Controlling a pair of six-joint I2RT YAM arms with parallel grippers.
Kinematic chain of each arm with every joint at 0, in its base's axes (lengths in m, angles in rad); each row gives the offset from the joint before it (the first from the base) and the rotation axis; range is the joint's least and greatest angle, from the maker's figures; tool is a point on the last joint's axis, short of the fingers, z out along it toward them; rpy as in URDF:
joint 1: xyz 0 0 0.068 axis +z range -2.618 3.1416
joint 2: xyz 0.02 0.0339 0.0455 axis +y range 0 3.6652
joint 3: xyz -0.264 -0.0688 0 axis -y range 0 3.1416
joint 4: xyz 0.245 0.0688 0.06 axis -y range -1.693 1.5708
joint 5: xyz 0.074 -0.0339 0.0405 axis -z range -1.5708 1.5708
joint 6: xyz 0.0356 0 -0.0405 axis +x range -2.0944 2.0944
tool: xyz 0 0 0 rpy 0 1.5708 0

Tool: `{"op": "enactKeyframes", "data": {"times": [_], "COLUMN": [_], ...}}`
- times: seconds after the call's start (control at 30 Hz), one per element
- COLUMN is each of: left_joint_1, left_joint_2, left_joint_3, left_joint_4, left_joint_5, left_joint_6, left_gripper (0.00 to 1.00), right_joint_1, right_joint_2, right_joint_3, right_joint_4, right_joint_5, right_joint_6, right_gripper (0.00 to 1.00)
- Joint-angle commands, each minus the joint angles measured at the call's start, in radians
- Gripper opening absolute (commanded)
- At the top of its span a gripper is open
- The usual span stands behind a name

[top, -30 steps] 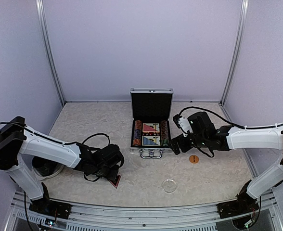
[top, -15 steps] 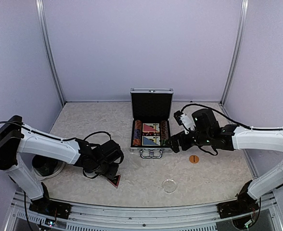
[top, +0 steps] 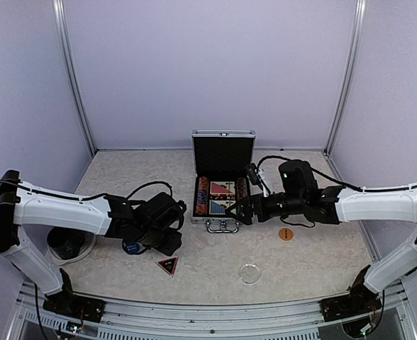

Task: Pack up texas hold em set
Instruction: Pick up the pile of poker chips from the center of the board.

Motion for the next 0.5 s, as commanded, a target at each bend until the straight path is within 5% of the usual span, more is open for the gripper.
{"op": "enactKeyframes", "data": {"times": [0.0, 0.47], "left_joint_1": [-0.026, -0.094], "left_joint_2": [-0.048, -0.121], "left_joint_3": [0.039, 0.058], "left_joint_4": [0.006, 0.017], "left_joint_5": [0.034, 0.097], "left_joint_6": [0.054, 0.094], "left_gripper": [0.27, 0.26], "right_joint_1": [0.05, 0.062], "right_joint_2": [0.089, 0.29], "right_joint_3": [0.022, 0.016], "right_joint_4": [0.093, 0.436], "right_joint_5": [-0.11, -0.292], "right_joint_6": [0.112, 0.405], "right_gripper": [0.99, 0.99]}}
